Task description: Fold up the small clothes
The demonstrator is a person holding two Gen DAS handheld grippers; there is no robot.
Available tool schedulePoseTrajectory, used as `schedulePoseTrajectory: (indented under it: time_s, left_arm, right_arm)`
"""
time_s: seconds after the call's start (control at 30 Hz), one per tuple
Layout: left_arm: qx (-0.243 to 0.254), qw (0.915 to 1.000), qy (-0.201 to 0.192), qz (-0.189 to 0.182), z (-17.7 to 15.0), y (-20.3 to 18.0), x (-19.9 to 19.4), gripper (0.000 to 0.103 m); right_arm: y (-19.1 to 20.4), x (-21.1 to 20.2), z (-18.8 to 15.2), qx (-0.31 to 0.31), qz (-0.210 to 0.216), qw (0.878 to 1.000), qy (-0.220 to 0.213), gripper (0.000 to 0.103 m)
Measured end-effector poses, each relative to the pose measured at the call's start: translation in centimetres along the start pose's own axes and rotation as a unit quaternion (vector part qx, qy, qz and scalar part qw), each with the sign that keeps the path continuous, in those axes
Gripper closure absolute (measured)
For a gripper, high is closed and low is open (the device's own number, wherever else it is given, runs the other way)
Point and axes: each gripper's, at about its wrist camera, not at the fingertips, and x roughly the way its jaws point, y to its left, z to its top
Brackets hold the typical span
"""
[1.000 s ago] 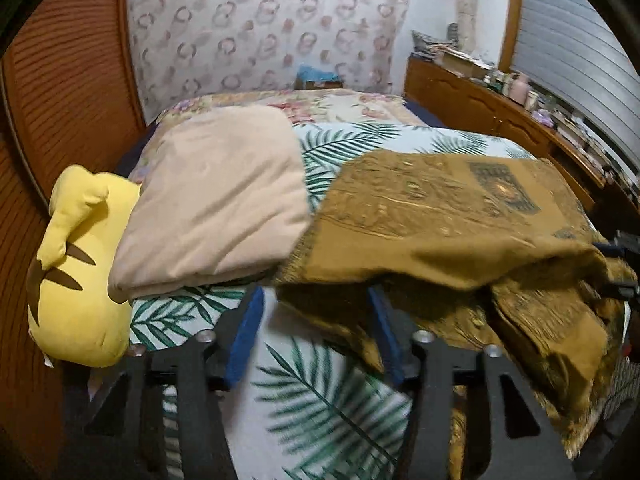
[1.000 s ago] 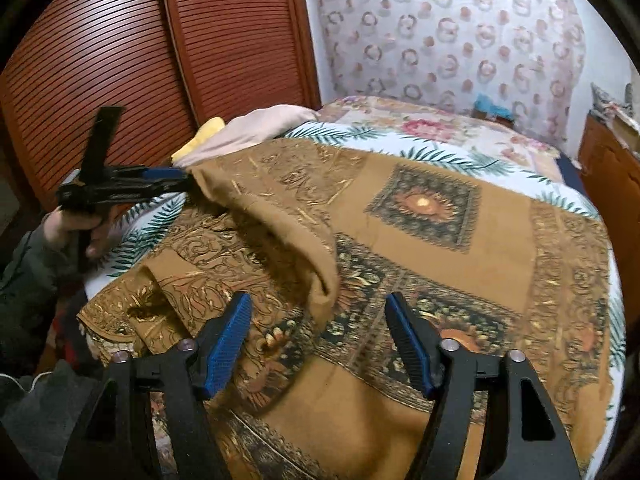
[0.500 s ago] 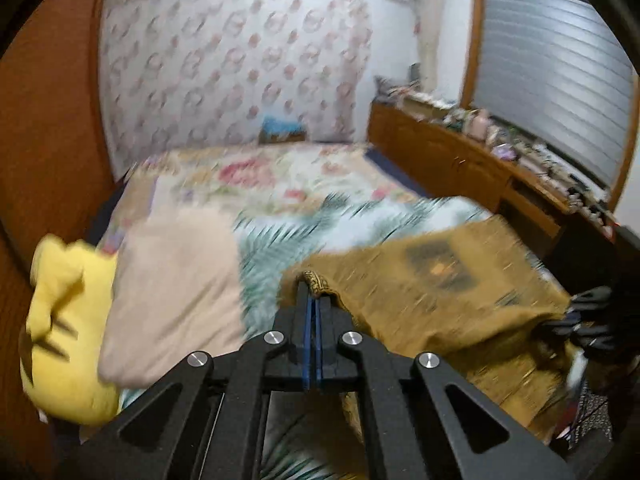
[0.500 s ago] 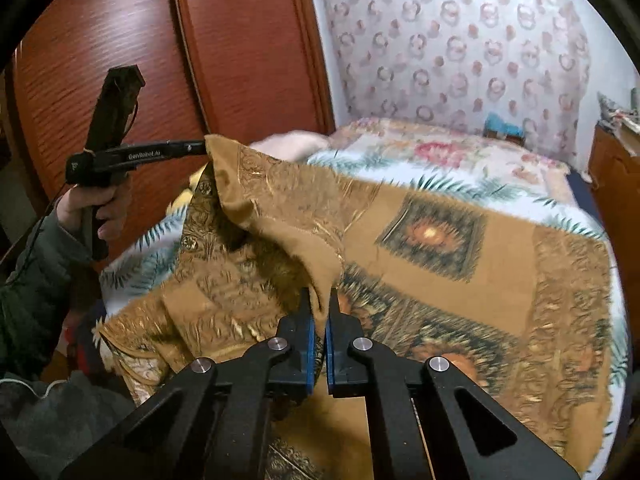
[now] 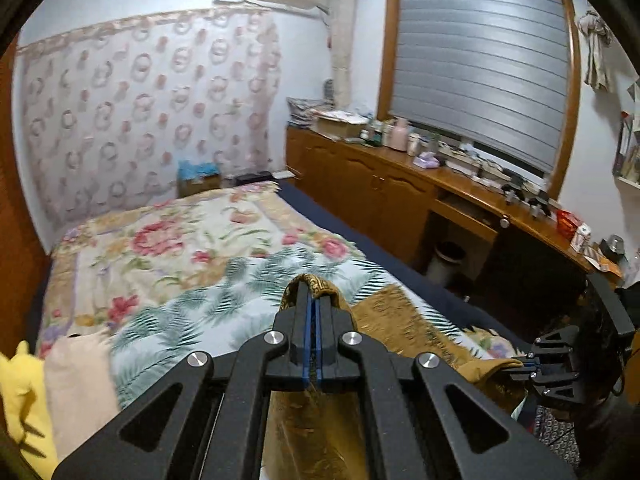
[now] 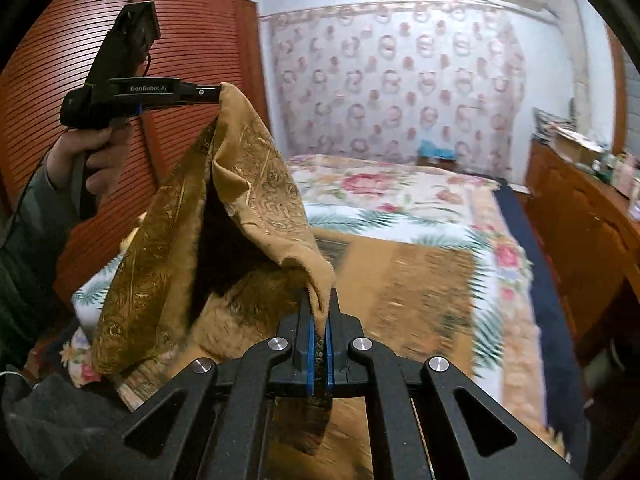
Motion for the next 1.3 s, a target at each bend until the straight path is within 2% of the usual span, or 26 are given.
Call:
schedulePoseTrajectory:
  time_s: [0.13,0.27,0.33,0.4,0.47,0.53,0.6,0.63,0.73,1.0,1.1,1.3]
  left_arm:
    - [0.015,0.9997,0.017,-0.006,0.4,-2.3,3.1,0.101]
    - [0.021,0.9982,0.056,0.001,-1.0,-2.9,5.7,0.098]
    - [0.019,0.9979,0.061,-0.001,-1.7,-2.8,5.8,0.078]
    - [0.017,0.998,0.06,0.005,-2.8,-2.5,5.3,0.065]
    - [0.016,0.9981,0.059,0.007,-3.6,-2.1,4.8,0.059]
    - [0.016,0.998,0.061,0.011,-4.6,-1.6,4.0,0.05]
    - [0.014,0.9982,0.056,0.016,-5.6,-1.1,3.2,0.039]
    - [0.01,0.9984,0.052,0.018,-6.3,-0.7,2.5,0.033]
    - [-0.002,0.9987,0.045,0.025,-8.3,0.3,1.0,0.031]
    - [-0.028,0.9976,0.036,0.052,-13.0,2.3,-2.1,0.031]
    - [-0.036,0.9967,0.036,0.063,-14.7,2.8,-2.9,0.031]
    - [-0.052,0.995,0.046,0.072,-17.8,3.7,-4.0,0.031]
  right_arm:
    - [-1.7,-0.9,-1.2,0.018,-0.038,0.999,0.017,0.1]
    - [-2.1,0.4,-2.1,0.03,-0.072,0.996,0.046,0.099]
    - [-2.3,1.1,-2.4,0.043,-0.078,0.995,0.054,0.099]
    - [-2.5,2.0,-1.9,0.052,-0.095,0.992,0.059,0.089]
    - [-2.7,1.8,-1.8,0.059,-0.116,0.99,0.062,0.08]
    - [-2.5,1.6,-1.4,0.068,-0.12,0.989,0.055,0.066]
    - [-1.0,0.9,-0.8,0.071,-0.118,0.99,0.042,0.061]
    - [-0.5,0.6,-0.4,0.07,-0.114,0.99,0.034,0.061]
    - [1.4,1.1,-0.4,0.055,-0.078,0.995,0.026,0.061]
    - [7.1,6.3,-0.4,0.014,0.013,0.998,0.067,0.062]
    - [9.3,7.9,-1.0,-0.006,0.033,0.996,0.086,0.066]
    - [11.5,11.5,-1.8,-0.025,0.052,0.991,0.124,0.066]
